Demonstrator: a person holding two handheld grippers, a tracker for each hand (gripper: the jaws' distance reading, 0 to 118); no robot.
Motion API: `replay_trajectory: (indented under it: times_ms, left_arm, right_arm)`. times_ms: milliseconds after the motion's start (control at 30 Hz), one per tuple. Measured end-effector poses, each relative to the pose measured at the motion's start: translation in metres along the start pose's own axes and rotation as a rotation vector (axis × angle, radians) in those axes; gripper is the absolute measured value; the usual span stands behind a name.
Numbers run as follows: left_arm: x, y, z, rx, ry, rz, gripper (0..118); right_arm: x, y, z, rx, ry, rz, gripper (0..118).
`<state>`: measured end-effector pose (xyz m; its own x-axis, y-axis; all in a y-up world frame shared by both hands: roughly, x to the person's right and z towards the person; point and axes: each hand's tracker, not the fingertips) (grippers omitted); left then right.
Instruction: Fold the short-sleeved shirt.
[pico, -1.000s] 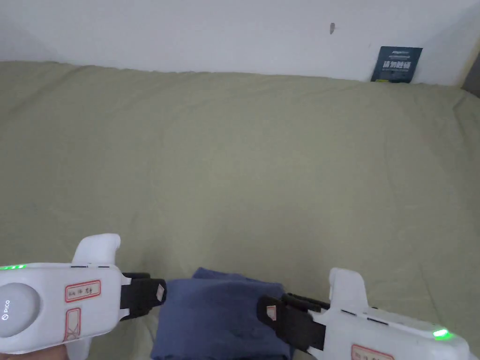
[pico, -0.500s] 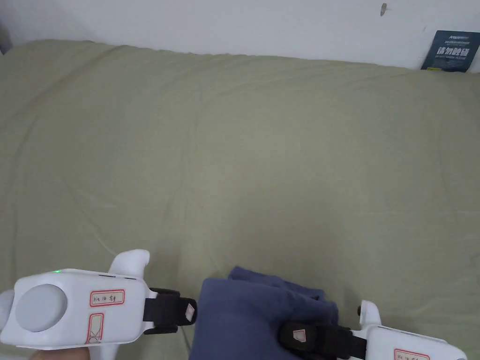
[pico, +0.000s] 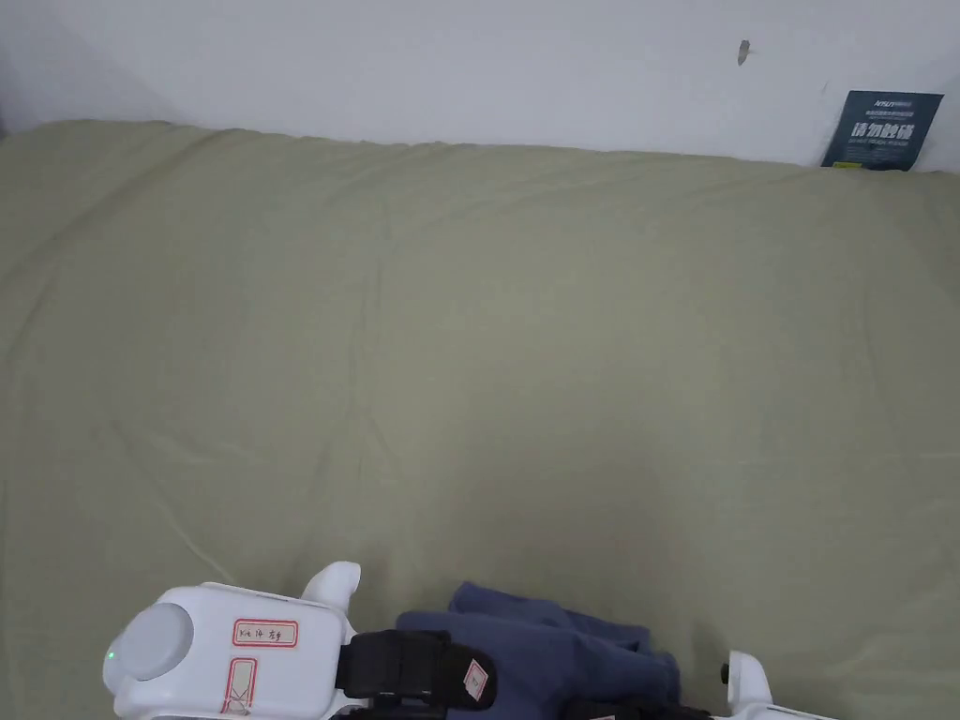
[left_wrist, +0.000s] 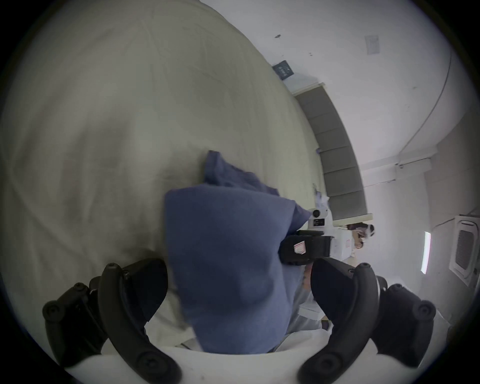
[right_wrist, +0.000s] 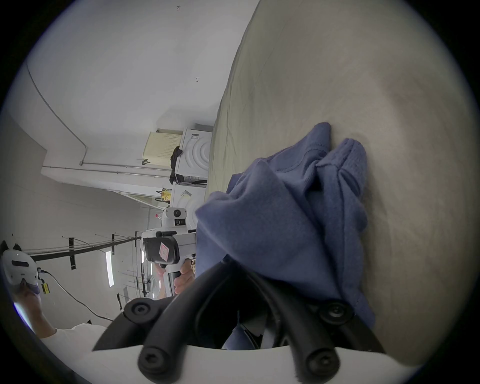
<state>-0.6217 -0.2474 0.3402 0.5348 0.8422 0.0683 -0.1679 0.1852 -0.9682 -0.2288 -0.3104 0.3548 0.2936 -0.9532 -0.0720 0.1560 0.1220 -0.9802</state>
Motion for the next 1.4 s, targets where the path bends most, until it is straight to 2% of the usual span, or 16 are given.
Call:
replay_trajectory:
  times_ms: [33, 67, 100, 167, 200, 300, 333, 467, 500, 800, 1067, 1100, 1133, 1167, 1200, 1400]
  left_arm:
    - [-0.002, 0.001, -0.002, 0.003, 0.023, 0.003, 85]
    - [-0.004, 0.001, -0.005, 0.012, 0.100, 0.015, 58]
    - [-0.009, 0.002, -0.008, 0.007, 0.143, -0.005, 39]
    - [-0.017, 0.004, 0.000, 0.015, 0.015, 0.062, 38]
    - [-0.018, 0.007, 0.006, 0.048, 0.160, -0.052, 37]
    - [-0.017, 0.007, 0.021, 0.054, 0.161, -0.065, 34]
    - [-0.014, 0.005, 0.027, 0.061, 0.094, -0.017, 34]
    - [-0.005, 0.014, 0.085, 0.080, 0.173, -0.025, 33]
    - [-0.025, 0.023, 0.106, 0.096, 0.218, -0.034, 34]
    - [-0.101, 0.082, 0.290, 0.245, 0.521, 0.087, 34]
    - [-0.107, 0.114, 0.317, 0.202, 0.534, 0.058, 34]
    - [-0.107, 0.114, 0.315, 0.195, 0.531, 0.055, 35]
    - [-0.107, 0.114, 0.314, 0.188, 0.523, 0.058, 48]
    - [-0.107, 0.114, 0.313, 0.193, 0.542, 0.066, 80]
    - [-0.107, 0.113, 0.311, 0.199, 0.589, 0.079, 118]
    - [-0.076, 0.100, 0.341, 0.311, 0.647, 0.070, 114]
  right_arm:
    - [-0.001, 0.000, 0.000, -0.001, -0.002, 0.002, 1]
    - [-0.002, 0.000, 0.000, -0.001, -0.007, 0.003, 1]
    - [-0.005, 0.000, 0.000, 0.000, -0.014, 0.006, 1]
    - [-0.011, 0.000, 0.001, -0.001, -0.045, 0.028, 1]
    - [-0.017, -0.001, 0.002, 0.000, -0.060, 0.045, 1]
    - [-0.037, -0.002, 0.008, 0.007, -0.127, 0.122, 1]
    - [-0.044, -0.003, 0.010, 0.017, -0.136, 0.144, 1]
    - [-0.071, -0.001, 0.026, 0.095, -0.187, 0.238, 1]
    - [-0.075, 0.001, 0.031, 0.118, -0.188, 0.250, 1]
    - [-0.083, 0.020, 0.075, 0.261, -0.247, 0.243, 1]
    - [-0.084, 0.027, 0.088, 0.340, -0.311, 0.218, 1]
    - [-0.085, 0.029, 0.088, 0.338, -0.313, 0.222, 1]
    - [-0.086, 0.030, 0.087, 0.336, -0.317, 0.224, 1]
    - [-0.087, 0.031, 0.087, 0.332, -0.326, 0.229, 1]
    - [-0.089, 0.033, 0.087, 0.330, -0.331, 0.237, 1]
    - [-0.102, 0.034, 0.094, 0.319, -0.328, 0.288, 1]
